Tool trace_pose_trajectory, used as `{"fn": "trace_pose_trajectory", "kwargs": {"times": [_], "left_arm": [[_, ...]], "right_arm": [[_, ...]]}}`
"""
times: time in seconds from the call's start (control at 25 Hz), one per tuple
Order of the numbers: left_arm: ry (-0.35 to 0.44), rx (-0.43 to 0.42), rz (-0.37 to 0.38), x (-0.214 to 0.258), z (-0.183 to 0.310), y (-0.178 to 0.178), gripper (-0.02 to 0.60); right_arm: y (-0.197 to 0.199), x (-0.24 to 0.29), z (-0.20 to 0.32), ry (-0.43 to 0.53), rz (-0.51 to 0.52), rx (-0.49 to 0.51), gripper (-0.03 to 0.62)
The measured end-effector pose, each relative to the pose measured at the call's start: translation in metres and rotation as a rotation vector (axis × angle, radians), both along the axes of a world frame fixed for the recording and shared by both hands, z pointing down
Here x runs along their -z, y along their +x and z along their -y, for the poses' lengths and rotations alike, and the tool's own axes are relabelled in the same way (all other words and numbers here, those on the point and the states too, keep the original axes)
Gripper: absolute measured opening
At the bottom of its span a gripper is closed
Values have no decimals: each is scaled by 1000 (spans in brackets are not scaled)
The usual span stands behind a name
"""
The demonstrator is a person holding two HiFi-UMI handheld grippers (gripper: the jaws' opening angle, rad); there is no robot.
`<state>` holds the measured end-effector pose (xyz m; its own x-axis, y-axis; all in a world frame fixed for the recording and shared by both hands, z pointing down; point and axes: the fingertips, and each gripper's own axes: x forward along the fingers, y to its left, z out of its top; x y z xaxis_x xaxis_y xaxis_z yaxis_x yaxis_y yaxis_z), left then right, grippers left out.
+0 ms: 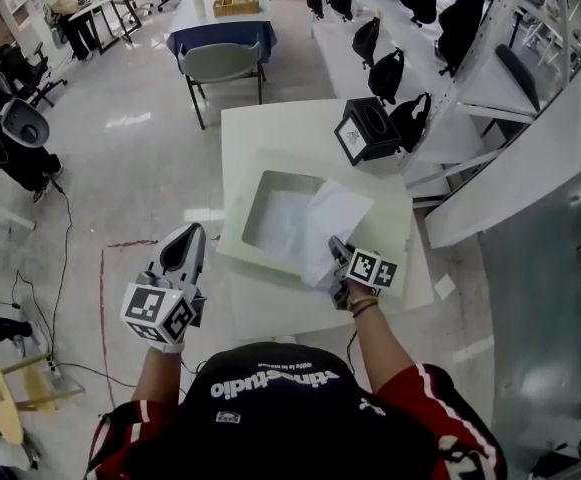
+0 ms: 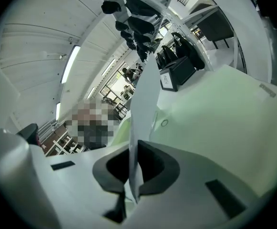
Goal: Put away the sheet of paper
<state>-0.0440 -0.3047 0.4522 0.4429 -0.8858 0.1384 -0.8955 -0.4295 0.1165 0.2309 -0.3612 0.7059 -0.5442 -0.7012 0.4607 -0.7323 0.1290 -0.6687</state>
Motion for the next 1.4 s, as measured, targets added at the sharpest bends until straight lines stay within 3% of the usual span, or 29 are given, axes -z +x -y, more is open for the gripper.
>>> {"fn": "trace_pose_trajectory", "kwargs": {"times": [1.4], "left_arm": [[-13, 123, -3, -6, 8, -32, 5]], "right_arm": [[-31, -20, 46, -52, 19, 109, 5]]}}
